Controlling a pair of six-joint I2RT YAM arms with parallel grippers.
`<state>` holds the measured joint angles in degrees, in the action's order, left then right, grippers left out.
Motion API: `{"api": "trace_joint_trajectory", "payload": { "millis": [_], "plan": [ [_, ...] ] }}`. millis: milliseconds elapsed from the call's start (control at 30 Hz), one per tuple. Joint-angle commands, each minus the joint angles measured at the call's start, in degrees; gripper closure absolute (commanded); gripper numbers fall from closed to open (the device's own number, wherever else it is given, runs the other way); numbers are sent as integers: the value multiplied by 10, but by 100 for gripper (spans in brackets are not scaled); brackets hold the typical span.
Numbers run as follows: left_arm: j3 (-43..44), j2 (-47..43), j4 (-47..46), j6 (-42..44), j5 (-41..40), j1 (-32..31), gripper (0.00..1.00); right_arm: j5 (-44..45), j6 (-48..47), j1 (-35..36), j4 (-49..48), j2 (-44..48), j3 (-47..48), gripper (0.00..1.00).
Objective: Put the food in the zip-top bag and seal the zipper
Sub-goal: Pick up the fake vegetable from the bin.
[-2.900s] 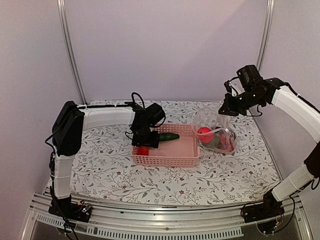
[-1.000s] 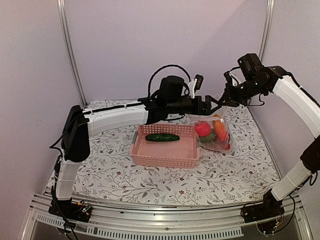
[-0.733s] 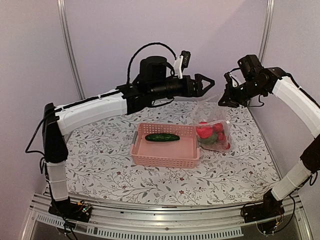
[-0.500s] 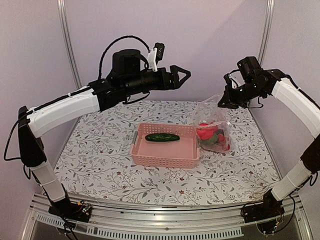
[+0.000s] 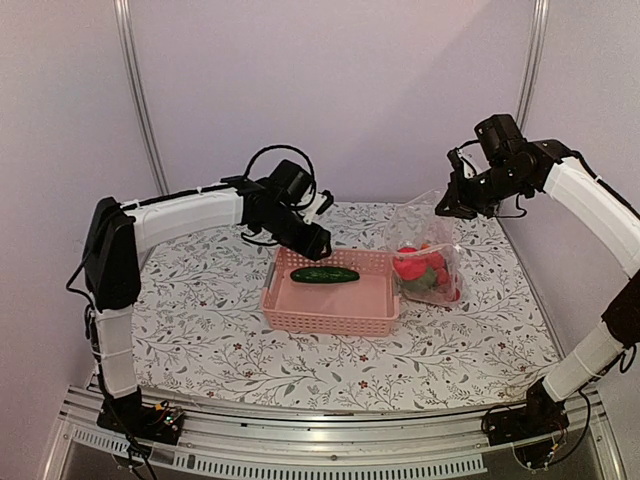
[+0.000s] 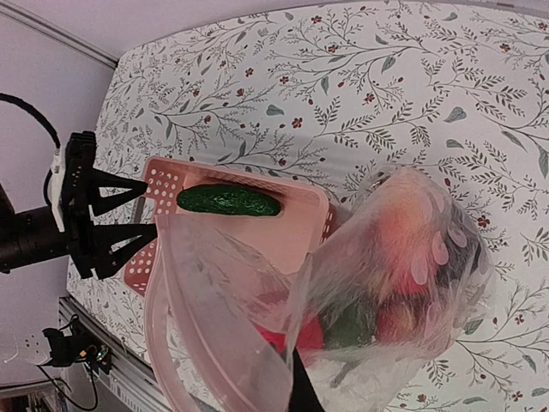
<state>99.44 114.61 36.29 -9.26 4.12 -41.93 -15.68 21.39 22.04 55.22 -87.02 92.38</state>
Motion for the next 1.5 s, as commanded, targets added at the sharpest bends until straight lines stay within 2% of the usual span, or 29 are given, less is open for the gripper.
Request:
{"api": "trace_joint_trajectory", "payload": {
  "millis": [0, 333, 433, 633, 867, 1100, 1267, 1467],
  "plan": [
    [14, 47, 71, 56, -48, 4, 29, -10, -6, -4, -1, 10, -3, 100],
    [-2, 100, 8, 67, -93, -1, 19, -7, -6, -4, 8, 11, -2, 100],
    [-25, 105, -36, 83, -94, -5, 18, -7, -4, -4, 8, 10, -3, 100],
    [2, 145, -48, 131, -110, -18, 18, -6, -4, -4, 9, 7, -4, 100],
    [38, 159, -38, 135, -90, -24, 29, -6, -3, -4, 4, 4, -4, 100],
    [51, 130, -11, 113, -83, -48, 52, -1, -3, -4, 0, 3, -8, 100],
    [53, 56, -2, 41, -74, -64, 56, 2, -6, -4, -3, 3, -11, 100],
    [94, 9, 41, -60, -48, -65, 58, -1, -6, -4, -15, 4, -18, 100]
  ]
}}
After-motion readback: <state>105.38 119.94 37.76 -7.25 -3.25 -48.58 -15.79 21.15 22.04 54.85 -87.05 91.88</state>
